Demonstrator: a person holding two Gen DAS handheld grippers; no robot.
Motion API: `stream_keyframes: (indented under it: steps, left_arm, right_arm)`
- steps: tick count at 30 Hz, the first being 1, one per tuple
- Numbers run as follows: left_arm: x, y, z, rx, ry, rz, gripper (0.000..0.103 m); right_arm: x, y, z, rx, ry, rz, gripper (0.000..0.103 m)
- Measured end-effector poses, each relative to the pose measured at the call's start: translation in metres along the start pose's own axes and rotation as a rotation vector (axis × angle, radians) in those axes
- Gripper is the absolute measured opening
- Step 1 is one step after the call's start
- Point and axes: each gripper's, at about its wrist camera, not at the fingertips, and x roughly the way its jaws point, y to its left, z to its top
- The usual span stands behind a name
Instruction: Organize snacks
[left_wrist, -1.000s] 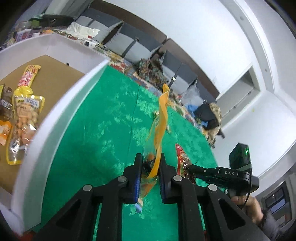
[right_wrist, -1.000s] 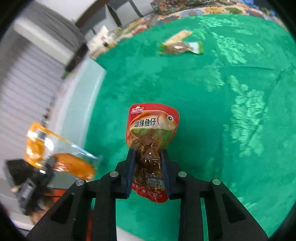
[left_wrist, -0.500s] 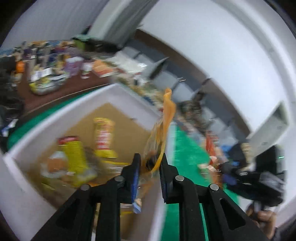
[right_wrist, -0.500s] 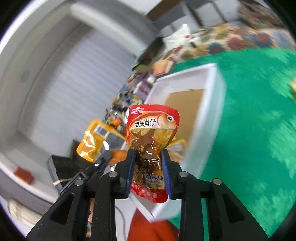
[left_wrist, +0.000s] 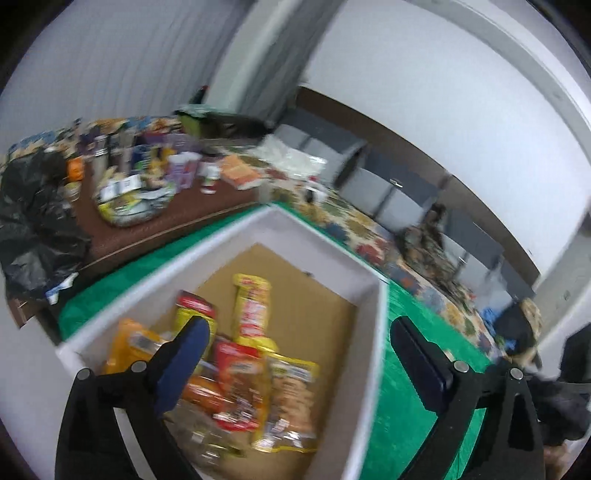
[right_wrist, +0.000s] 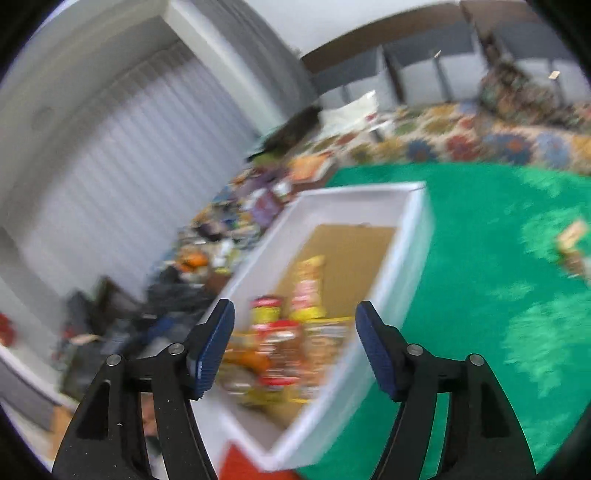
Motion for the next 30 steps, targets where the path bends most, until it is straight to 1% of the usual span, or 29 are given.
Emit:
stream_keyframes:
  steps: [1,3,4,5,8,11,12,14,15,17,20,23,30]
  left_arm:
    - [0.003,-0.014,-0.007,0.021,0.012,-0.018,0.098]
    - [0.012,-0.048,-0.028,0.063,0.064,-0.076,0.098]
    - [0.016,-0.061,-0.036,0.077,0.086,-0.099,0.098]
    - [0.022,-0.079,-0.051,0.099,0.119,-0.132,0.098]
    - [0.039,-0.126,-0.091,0.16,0.204,-0.194,0.098]
    - [0.064,-0.165,-0.134,0.211,0.303,-0.221,0.098]
    - [0.072,-0.175,-0.146,0.222,0.328,-0.223,0.098]
    - [0.092,-0.194,-0.175,0.253,0.379,-0.212,0.098]
    - [0.104,-0.203,-0.188,0.274,0.407,-0.193,0.098]
    - [0.125,-0.216,-0.208,0.314,0.437,-0.163,0.098]
    - [0.15,-0.234,-0.229,0.391,0.442,-0.106,0.098]
    - [0.171,-0.243,-0.241,0.452,0.442,-0.066,0.098]
    - [0.204,-0.256,-0.253,0.506,0.423,-0.007,0.098]
  right_arm:
    - [0.0,-0.009,-0.005,-0.024,-0.004,-0.062,0.076]
    - [-0.001,-0.037,-0.025,-0.062,0.012,-0.188,0.076]
    - [-0.002,-0.055,-0.039,-0.072,0.03,-0.251,0.076]
    - [-0.002,-0.079,-0.056,-0.074,0.06,-0.328,0.076]
    - [-0.009,-0.145,-0.096,-0.039,0.132,-0.486,0.076]
    - [-0.038,-0.207,-0.138,0.002,0.157,-0.632,0.076]
    - [-0.049,-0.223,-0.148,0.016,0.155,-0.669,0.076]
    - [-0.068,-0.247,-0.158,0.039,0.143,-0.716,0.076]
    - [-0.079,-0.258,-0.163,0.051,0.131,-0.743,0.076]
    - [-0.094,-0.275,-0.168,0.067,0.106,-0.791,0.076]
    - [-0.109,-0.299,-0.171,0.093,0.079,-0.841,0.076]
    - [-0.115,-0.315,-0.171,0.105,0.068,-0.861,0.076]
    - [-0.118,-0.341,-0.169,0.108,0.058,-0.865,0.076]
